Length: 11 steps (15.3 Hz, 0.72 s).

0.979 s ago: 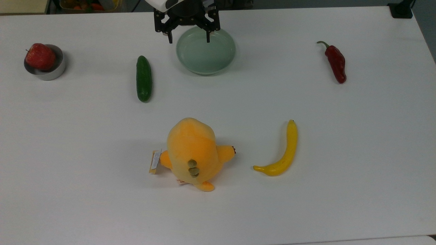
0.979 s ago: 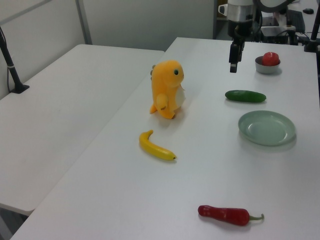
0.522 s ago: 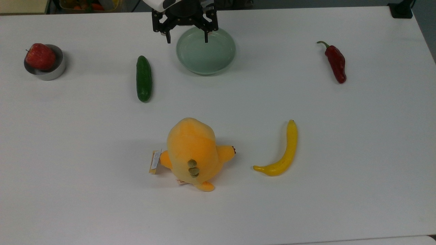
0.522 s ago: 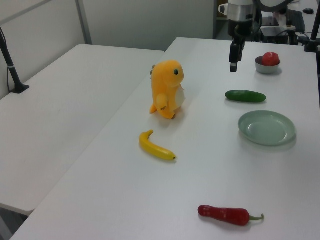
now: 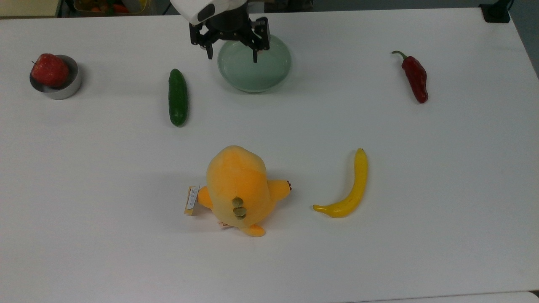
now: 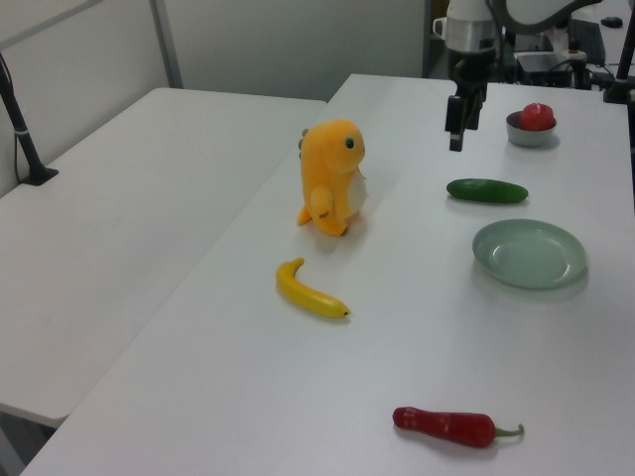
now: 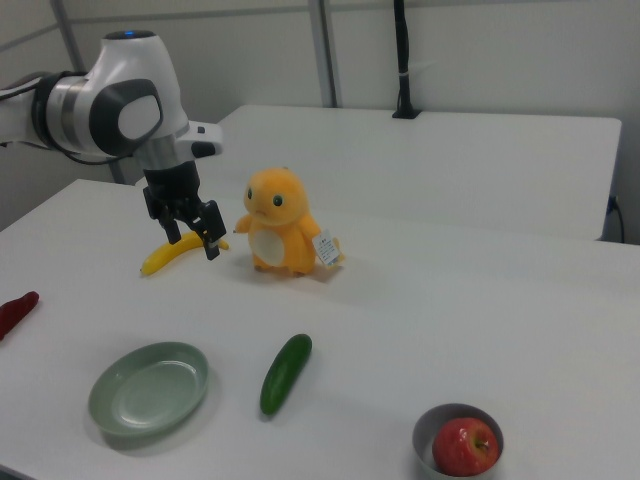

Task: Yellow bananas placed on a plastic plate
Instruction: 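Move the open gripper over to the yellow banana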

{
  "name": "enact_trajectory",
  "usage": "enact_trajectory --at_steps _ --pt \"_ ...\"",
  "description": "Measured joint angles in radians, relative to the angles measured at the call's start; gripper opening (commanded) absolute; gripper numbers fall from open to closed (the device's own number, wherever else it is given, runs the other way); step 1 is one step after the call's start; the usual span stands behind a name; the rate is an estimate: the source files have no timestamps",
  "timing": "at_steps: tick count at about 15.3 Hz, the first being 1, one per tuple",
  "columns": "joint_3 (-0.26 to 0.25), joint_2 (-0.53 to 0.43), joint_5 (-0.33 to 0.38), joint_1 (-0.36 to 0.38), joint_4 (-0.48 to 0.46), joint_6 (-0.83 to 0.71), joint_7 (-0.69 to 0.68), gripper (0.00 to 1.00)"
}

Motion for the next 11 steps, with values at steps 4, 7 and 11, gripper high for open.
enact_trajectory --at_steps 4,7,11 --pt "0.002 0.074 0.023 0.040 0.026 0.101 0.278 1.00" --pt "0.004 0.140 0.029 0.077 0.094 0.114 0.428 1.00" --pt "0.006 0.234 0.029 0.149 0.192 0.151 0.614 1.00"
